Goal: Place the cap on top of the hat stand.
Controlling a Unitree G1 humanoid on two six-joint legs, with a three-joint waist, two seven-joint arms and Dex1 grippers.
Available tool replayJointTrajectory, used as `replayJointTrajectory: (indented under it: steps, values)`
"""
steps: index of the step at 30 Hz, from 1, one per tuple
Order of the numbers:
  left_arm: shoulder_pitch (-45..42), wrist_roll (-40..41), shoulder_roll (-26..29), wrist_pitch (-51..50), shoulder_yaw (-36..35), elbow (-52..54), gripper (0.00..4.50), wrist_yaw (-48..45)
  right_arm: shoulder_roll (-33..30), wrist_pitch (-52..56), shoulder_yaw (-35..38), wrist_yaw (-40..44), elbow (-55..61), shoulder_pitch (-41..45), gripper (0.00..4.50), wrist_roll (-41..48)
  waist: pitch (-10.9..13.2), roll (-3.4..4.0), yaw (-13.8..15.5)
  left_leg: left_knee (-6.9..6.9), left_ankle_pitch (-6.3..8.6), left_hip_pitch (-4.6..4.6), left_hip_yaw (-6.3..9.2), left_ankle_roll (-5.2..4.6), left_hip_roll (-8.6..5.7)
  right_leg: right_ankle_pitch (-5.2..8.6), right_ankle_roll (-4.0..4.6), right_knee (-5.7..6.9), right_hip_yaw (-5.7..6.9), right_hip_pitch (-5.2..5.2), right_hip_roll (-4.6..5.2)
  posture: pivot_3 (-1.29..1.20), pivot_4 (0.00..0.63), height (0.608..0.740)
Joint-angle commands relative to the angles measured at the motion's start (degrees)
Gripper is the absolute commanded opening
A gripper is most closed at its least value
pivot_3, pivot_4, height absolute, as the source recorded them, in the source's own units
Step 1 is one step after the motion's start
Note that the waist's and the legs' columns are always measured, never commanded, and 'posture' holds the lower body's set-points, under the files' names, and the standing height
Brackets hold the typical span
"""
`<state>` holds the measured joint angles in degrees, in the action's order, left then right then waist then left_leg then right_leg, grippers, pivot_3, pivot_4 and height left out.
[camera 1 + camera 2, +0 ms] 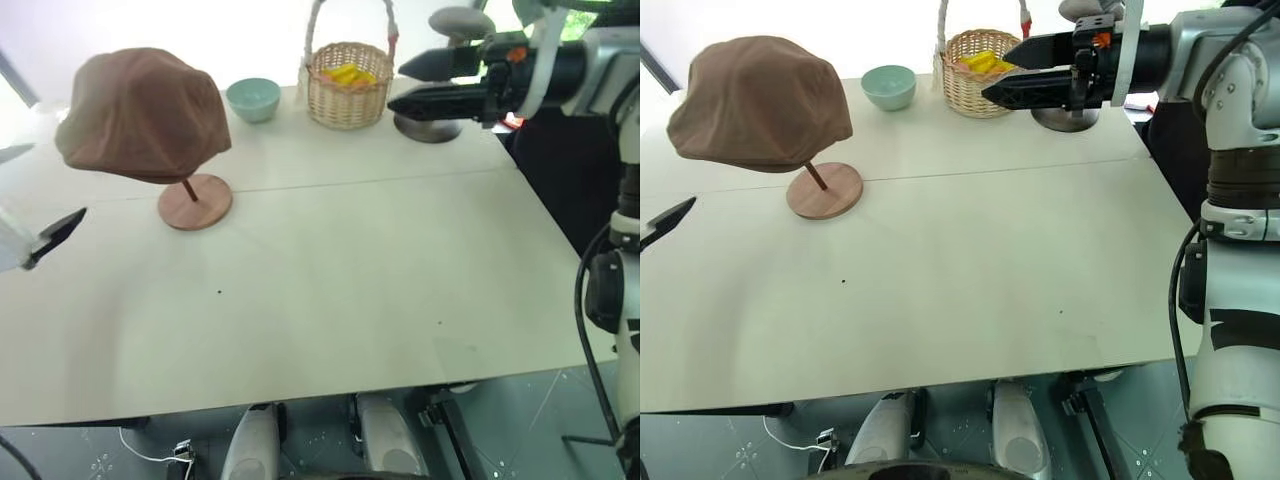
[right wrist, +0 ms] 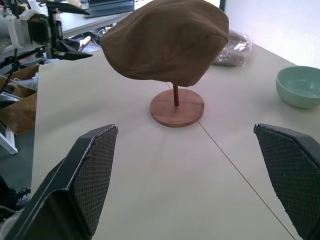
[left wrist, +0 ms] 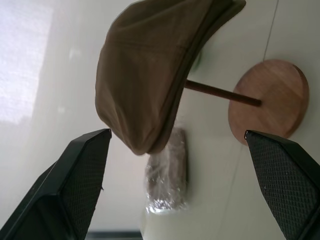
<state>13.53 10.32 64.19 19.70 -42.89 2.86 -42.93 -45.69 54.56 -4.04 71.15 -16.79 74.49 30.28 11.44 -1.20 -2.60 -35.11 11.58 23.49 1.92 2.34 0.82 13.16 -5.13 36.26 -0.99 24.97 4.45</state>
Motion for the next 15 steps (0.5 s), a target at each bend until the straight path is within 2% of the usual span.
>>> replayJointTrajectory:
  steps: [1, 4, 7, 8, 9, 12, 15]
  values:
    - [7.5, 10.1, -2.4, -27.0, -15.2, 11.6, 4.47, -7.1, -1.2, -3.9, 0.6, 2.6, -0.9, 0.4, 4.50, -1.3, 0.0, -0.01, -0.2, -0.01, 0.00, 0.00, -0.03, 0.00, 0.01, 0.00, 0.00, 0.00, -0.02, 0.00, 0.00, 0.00, 0.150, 0.740]
    - [10.9, 18.1, -4.2, -42.0, -23.4, 17.8, 4.47, -10.3, -1.2, -5.9, 0.6, 3.6, -2.7, 0.7, 4.50, -2.4, 0.0, -0.02, -0.2, 0.00, 0.01, 0.01, -0.11, -0.01, 0.02, 0.01, -0.01, -0.04, -0.06, 0.05, 0.00, 0.00, 0.150, 0.740]
    - [11.1, 26.5, -2.1, -58.8, -31.4, 16.0, 4.47, -13.6, -0.9, -8.4, 0.6, 4.5, -5.3, 1.3, 4.50, -3.9, 0.0, -0.03, 0.0, -0.04, 0.01, -0.01, -0.08, -0.01, 0.05, 0.01, 0.01, 0.00, -0.04, 0.04, -0.06, 0.00, 0.150, 0.740]
    - [10.5, 27.9, -1.0, -61.1, -33.5, 14.5, 4.47, -15.2, -0.8, -9.4, 0.6, 5.0, -6.0, 1.4, 4.50, -4.3, 0.0, -0.03, 0.0, -0.04, 0.01, -0.01, -0.09, -0.01, 0.05, 0.02, 0.01, 0.01, -0.04, 0.04, -0.06, 0.00, 0.150, 0.740]
    - [10.0, 28.6, -0.1, -62.7, -34.9, 13.4, 4.47, -16.4, -0.7, -10.0, 0.5, 5.4, -6.6, 1.5, 4.50, -4.7, 0.0, -0.03, 0.0, -0.06, 0.01, -0.02, -0.08, -0.01, 0.06, 0.02, 0.01, 0.01, -0.03, 0.03, -0.07, 0.00, 0.150, 0.740]
    - [8.5, 28.3, 7.1, -69.9, -40.0, 3.0, 4.47, -21.4, -0.1, -12.9, 0.2, 6.9, -9.7, 2.8, 4.50, -6.3, 0.0, -0.09, -0.1, -0.08, 0.01, -0.01, -0.11, -0.01, 0.06, 0.02, 0.02, 0.00, -0.03, 0.04, -0.08, 0.00, 0.150, 0.740]
    - [7.7, 24.6, 12.9, -72.2, -42.0, -5.4, 4.47, -26.5, 1.0, -15.1, 0.0, 7.3, -14.9, 5.3, 4.50, -8.3, 0.0, -0.07, -0.6, -0.04, 0.01, -0.02, -0.14, -0.01, 0.06, 0.02, 0.02, 0.00, -0.04, 0.06, -0.08, 0.00, 0.150, 0.740]
